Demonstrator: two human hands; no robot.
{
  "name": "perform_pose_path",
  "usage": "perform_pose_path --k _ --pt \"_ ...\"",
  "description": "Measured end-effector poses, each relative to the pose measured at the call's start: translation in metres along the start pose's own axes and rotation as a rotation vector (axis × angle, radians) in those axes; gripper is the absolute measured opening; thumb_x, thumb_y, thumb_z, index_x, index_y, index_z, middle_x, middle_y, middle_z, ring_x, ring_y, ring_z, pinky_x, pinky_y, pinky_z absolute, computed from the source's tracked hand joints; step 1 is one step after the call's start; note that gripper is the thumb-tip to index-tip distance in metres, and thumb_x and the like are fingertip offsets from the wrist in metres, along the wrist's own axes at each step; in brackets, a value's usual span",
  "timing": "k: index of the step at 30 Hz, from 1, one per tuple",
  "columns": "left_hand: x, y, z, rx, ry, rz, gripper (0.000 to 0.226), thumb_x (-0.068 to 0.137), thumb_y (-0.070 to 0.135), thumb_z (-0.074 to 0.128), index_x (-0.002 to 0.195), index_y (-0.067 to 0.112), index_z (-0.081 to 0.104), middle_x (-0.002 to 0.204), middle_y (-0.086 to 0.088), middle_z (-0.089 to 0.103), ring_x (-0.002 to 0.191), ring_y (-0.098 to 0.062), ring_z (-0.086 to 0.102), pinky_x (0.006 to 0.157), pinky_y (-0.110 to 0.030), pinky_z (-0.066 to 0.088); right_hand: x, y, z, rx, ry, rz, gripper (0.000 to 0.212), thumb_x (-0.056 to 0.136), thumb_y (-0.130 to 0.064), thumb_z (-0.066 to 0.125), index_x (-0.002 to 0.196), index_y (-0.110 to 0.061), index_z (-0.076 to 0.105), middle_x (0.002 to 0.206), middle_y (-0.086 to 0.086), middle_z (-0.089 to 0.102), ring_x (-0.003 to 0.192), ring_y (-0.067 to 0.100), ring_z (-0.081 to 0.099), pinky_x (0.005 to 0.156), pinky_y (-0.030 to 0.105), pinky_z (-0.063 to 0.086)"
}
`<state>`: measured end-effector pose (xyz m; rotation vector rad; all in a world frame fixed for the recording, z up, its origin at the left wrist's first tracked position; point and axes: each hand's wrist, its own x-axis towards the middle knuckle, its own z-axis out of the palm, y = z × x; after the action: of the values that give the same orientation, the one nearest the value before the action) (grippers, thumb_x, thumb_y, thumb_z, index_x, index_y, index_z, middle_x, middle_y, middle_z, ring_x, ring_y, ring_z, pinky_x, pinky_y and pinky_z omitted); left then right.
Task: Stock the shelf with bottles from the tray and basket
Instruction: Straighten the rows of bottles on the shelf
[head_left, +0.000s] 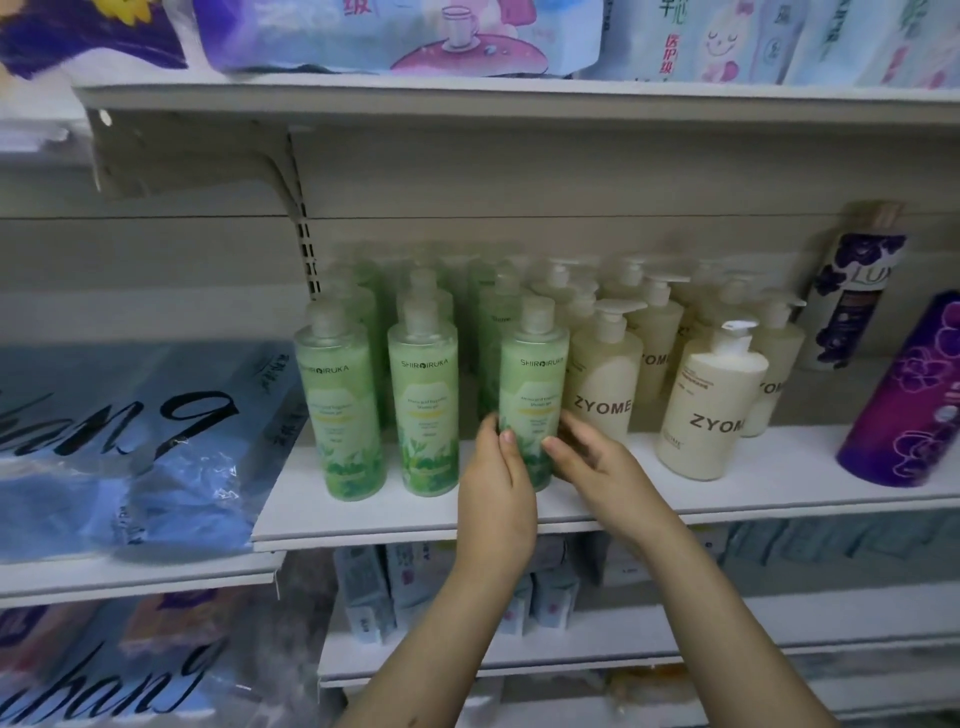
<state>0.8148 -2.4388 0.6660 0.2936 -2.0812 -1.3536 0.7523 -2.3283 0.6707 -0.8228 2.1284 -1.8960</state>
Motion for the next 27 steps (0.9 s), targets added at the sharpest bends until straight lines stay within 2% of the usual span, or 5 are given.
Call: perform_pose_path --k 6,10,14,23,27 --pt "-0.001 0.002 -0.001 -0.010 -0.014 -0.012 0.037 0.105 0.028 0.027 0.136 0.017 0.045 0.112 0.007 0.058 0.090 -0.003 0.054 0.068 -0.001 0.037 0.000 -0.002 0.002 0.071 0.030 0.038 0.045 0.096 -0.015 0.055 0.141 -0.012 0.049 0.132 -0.003 0.062 0.122 0.011 0.058 0.107 0.037 0.044" --pt "-0.002 0.000 0.001 -0.037 0.014 -0.010 0.039 0.105 0.029 0.026 0.137 0.016 0.044 0.116 0.002 0.061 0.097 -0.011 0.057 0.078 -0.021 0.042 0.001 0.002 0.003 0.071 0.027 0.056 0.046 0.095 -0.018 0.057 0.141 -0.015 0.049 0.131 -0.005 0.063 0.123 0.010 0.058 0.106 0.035 0.045" --pt "-0.002 0.005 -0.003 -0.064 0.010 -0.012 0.037 0.105 0.027 0.027 0.135 0.014 0.046 0.109 0.006 0.055 0.094 -0.011 0.053 0.076 -0.021 0.039 -0.001 0.000 0.005 0.050 0.020 0.062 0.046 0.097 -0.018 0.054 0.143 -0.014 0.047 0.133 -0.004 0.061 0.123 0.010 0.057 0.106 0.031 0.045" --pt "-0.003 0.007 -0.003 -0.071 0.020 -0.040 0.037 0.105 0.025 0.029 0.135 0.010 0.046 0.112 0.001 0.056 0.097 -0.013 0.051 0.078 -0.021 0.038 -0.005 -0.009 0.004 0.031 -0.009 0.113 0.046 0.098 -0.022 0.053 0.143 -0.018 0.047 0.132 -0.007 0.062 0.122 0.007 0.057 0.105 0.029 0.045" --pt "-0.002 0.010 -0.002 -0.099 0.019 -0.097 0.040 0.105 0.026 0.031 0.139 0.009 0.044 0.126 -0.008 0.059 0.113 -0.023 0.056 0.092 -0.032 0.045 -0.010 -0.014 0.001 0.051 -0.041 0.128 0.045 0.099 -0.026 0.051 0.143 -0.021 0.045 0.135 -0.010 0.057 0.121 0.003 0.055 0.104 0.023 0.045"
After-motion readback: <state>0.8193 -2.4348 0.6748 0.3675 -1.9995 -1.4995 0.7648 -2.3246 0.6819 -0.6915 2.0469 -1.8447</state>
